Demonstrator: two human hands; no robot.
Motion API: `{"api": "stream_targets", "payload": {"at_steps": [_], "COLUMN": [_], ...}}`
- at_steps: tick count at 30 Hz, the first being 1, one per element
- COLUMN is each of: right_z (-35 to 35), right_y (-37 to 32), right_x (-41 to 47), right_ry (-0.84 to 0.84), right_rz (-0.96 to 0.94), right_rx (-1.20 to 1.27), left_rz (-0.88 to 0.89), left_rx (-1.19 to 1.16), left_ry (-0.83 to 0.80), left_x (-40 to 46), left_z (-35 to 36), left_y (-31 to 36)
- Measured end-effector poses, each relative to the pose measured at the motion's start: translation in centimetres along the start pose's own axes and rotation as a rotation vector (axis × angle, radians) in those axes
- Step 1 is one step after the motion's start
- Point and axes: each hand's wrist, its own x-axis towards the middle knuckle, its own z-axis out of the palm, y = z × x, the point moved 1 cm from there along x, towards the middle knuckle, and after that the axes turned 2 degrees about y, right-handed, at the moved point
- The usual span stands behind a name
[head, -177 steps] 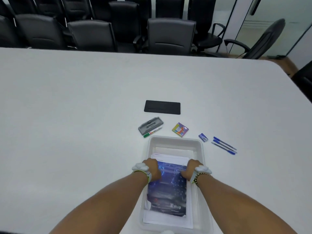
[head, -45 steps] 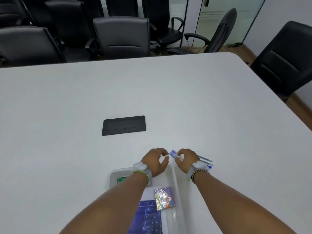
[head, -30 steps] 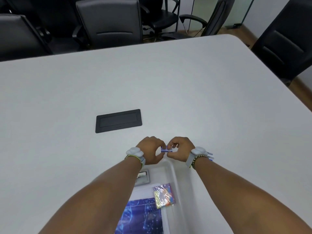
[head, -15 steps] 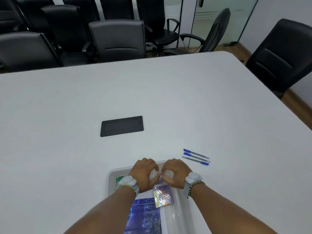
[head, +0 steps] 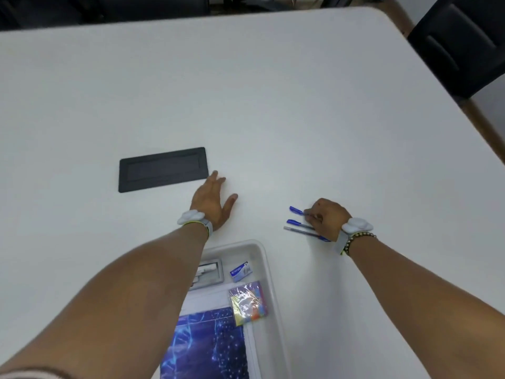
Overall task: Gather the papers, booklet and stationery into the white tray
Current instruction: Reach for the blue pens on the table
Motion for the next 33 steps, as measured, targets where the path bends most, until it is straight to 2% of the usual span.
{"api": "stream_targets", "payload": {"at_steps": [2, 6, 10, 13, 17, 20, 22, 25, 27, 31, 33], "right_z": [-0.2, -1.0, 0.6, 1.5, 1.4, 0.6, 0.5, 2.4, 3.5, 3.1, 2.0], "right_y": [-0.1, -0.9, 0.2, 1.6, 0.8, -0.7, -1.6, -1.7, -0.9, -1.4, -3.2], "right_x": [0.6, -0.6, -2.9, -3.3, -2.5, -3.1, -3.9, -5.5, -6.2, -6.2, -5.9], "right_ry": [0.015, 0.206, 0.109, 0.164, 0.244, 0.322, 0.305, 0.184, 0.179, 0.223, 0.212], "right_rz": [-0.051, 0.001, -0.143, -0.17, -0.108, 0.033, 0.06, -0.102, -0.14, -0.07, 0.046], "right_rx": [-0.005, 0.104, 0.087, 0.063, -0.055, 0.151, 0.206, -0.042, -0.154, -0.279, -0.191], "left_rz": [-0.014, -0.002, -0.005, -0.011, -0.024, -0.032, -0.04, -0.035, -0.033, -0.007, -0.023], "left_rx": [0.054, 0.065, 0.063, 0.059, 0.064, 0.057, 0.052, 0.043, 0.032, 0.06, 0.016], "left_ry": [0.021, 0.101, 0.112, 0.105, 0.101, 0.101, 0.096, 0.11, 0.112, 0.041, -0.049], "left_x": [0.1, -0.2, -0.2, 0.1, -0.2, -0.2, -0.2, -0.3, -0.2, -0.7, -0.3], "left_z": [1.1, 0.8, 0.8, 0.5, 0.5, 0.4, 0.3, 0.3, 0.2, -0.7, -1.7], "left_y": [-0.6, -0.8, -0.9, -0.8, -0.7, -0.6, -0.6, -0.5, -0.4, 0.0, 0.2]}}
